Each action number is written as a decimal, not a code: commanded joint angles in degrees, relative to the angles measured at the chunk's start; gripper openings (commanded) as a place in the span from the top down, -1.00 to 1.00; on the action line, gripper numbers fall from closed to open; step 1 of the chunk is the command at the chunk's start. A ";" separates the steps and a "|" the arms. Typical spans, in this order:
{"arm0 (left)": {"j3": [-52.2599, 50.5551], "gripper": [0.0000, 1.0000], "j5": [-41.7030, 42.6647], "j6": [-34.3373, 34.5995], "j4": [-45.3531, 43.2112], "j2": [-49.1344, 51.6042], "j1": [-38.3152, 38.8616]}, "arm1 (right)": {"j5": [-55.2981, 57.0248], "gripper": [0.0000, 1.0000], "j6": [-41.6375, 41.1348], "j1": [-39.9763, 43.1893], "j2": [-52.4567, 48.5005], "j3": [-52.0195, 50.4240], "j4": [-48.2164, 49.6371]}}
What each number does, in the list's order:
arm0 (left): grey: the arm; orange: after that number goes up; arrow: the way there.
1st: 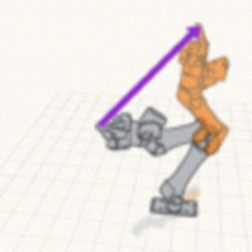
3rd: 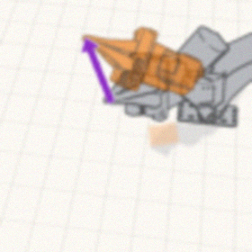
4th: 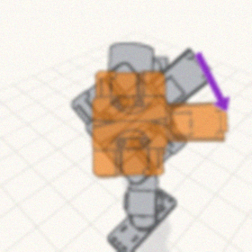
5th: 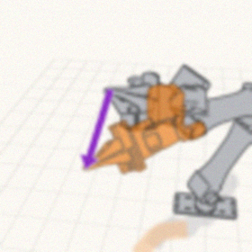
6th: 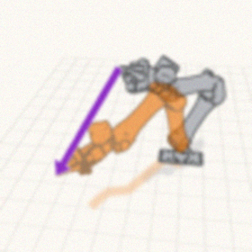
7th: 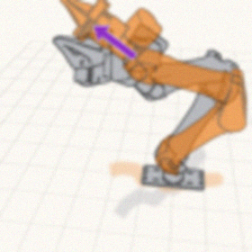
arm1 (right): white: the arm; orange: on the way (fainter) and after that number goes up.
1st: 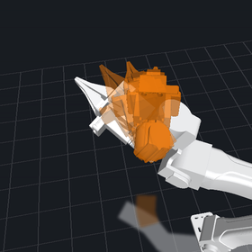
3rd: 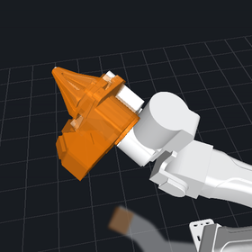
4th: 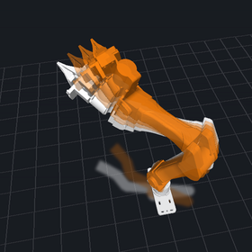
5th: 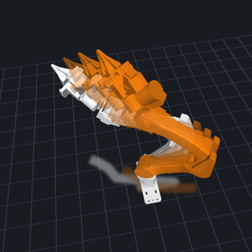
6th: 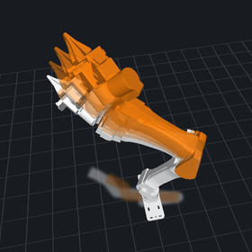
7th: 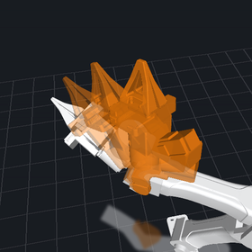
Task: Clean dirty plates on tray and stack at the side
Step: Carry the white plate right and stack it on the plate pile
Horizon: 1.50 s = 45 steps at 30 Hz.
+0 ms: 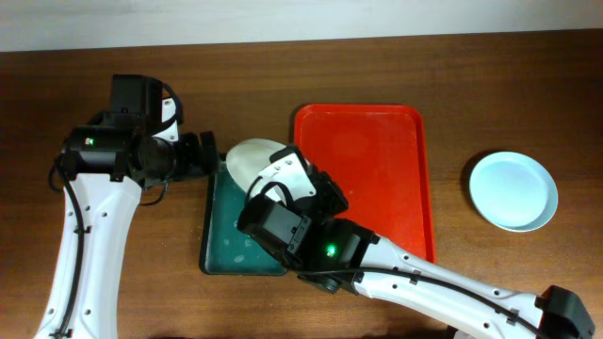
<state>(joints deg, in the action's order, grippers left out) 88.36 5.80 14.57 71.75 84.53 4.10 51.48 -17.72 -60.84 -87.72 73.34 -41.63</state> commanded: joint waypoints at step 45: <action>0.61 -0.99 0.44 -0.07 -0.07 -0.55 -0.15 | -67.04 0.02 1.79 102.47 -5.60 4.57 -25.92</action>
<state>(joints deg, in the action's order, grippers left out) 88.36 5.82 14.57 71.77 84.53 4.10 -9.72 -20.10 43.55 -101.36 77.62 -67.18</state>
